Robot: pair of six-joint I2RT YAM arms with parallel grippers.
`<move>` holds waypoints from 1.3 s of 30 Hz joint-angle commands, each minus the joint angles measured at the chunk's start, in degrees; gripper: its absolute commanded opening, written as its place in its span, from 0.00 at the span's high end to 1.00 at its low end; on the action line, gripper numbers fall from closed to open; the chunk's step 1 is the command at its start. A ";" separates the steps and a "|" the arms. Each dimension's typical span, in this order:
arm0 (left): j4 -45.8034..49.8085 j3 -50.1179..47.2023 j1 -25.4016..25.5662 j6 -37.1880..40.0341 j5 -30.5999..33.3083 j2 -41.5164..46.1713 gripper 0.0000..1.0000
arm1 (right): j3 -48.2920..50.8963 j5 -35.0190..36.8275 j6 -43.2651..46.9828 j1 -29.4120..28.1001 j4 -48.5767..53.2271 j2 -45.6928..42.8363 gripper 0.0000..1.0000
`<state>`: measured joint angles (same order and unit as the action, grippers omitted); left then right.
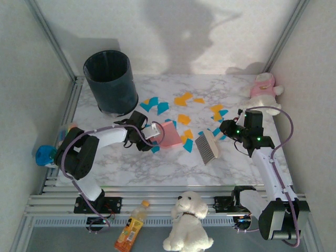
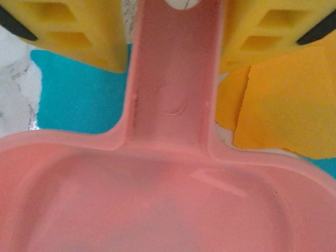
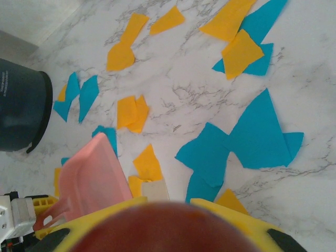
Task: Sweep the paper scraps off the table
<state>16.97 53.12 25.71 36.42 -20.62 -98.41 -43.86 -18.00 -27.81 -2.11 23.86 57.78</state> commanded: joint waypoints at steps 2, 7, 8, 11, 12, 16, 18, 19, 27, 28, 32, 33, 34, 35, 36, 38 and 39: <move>1.57 1.89 -0.41 0.69 -2.13 -0.54 0.64 | -0.43 -0.44 0.38 0.38 -0.08 -0.28 0.95; 2.46 2.82 -0.33 0.74 -2.07 -1.15 0.77 | -0.51 -0.38 0.37 0.46 -0.04 -0.30 0.95; 2.82 2.99 -0.23 0.75 -2.10 -1.17 0.78 | -0.52 -0.37 0.39 0.37 0.05 -0.28 0.95; 3.80 3.58 0.03 0.57 -1.77 -0.48 0.85 | -0.58 -0.32 0.35 0.42 0.16 -0.51 0.95; 4.35 3.93 0.19 0.45 -1.49 -0.02 0.89 | -0.61 -0.34 0.31 0.36 0.22 -0.62 0.95; 6.93 5.22 1.04 0.40 -1.14 2.31 1.00 | -0.61 -0.02 0.28 0.41 0.23 -0.87 0.95; 7.68 5.49 1.55 0.10 -0.42 3.58 1.00 | -0.57 -0.02 0.19 0.36 0.15 -0.91 0.95; 7.78 5.59 1.76 -0.40 0.08 4.20 1.00 | -0.61 -0.02 0.20 0.37 0.14 -0.91 0.95; 13.55 7.96 4.11 -4.96 3.89 6.85 1.00 | -0.44 -0.59 -0.22 0.43 -0.34 -0.87 0.95; 14.30 8.07 4.49 -4.85 4.05 6.91 1.00 | -0.46 -0.64 -0.27 0.39 -0.47 -0.89 0.95; 14.74 6.71 5.82 -4.42 4.13 9.03 1.00 | -0.37 -0.46 -1.13 0.38 -1.10 -1.05 0.95; 14.35 6.33 5.86 -4.40 3.67 9.95 1.00 | -0.23 -0.54 -1.54 0.35 -1.49 -1.07 0.95; 14.01 6.01 6.04 -4.28 3.22 10.50 1.00 | -0.26 -0.69 -1.78 0.40 -1.84 -1.09 0.95; 13.70 5.63 6.17 -4.17 2.84 11.57 1.00 | -0.19 -0.80 -1.89 0.36 -2.08 -0.95 0.95; 13.07 5.29 6.23 -4.34 2.80 12.56 1.00 | -0.26 -0.89 -1.99 0.40 -2.30 -0.94 0.95; 12.43 4.89 6.45 -5.01 2.97 14.24 1.00 | -0.29 -0.90 -2.03 0.40 -2.46 -0.90 0.95; 12.30 4.65 6.58 -5.28 3.21 15.00 1.00 | -0.26 -0.99 -2.08 0.37 -2.62 -0.75 0.95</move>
<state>29.43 58.59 31.68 32.49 -17.15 -86.59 -43.86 -18.02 -28.82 -2.11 23.24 57.78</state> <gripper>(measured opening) 0.264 0.245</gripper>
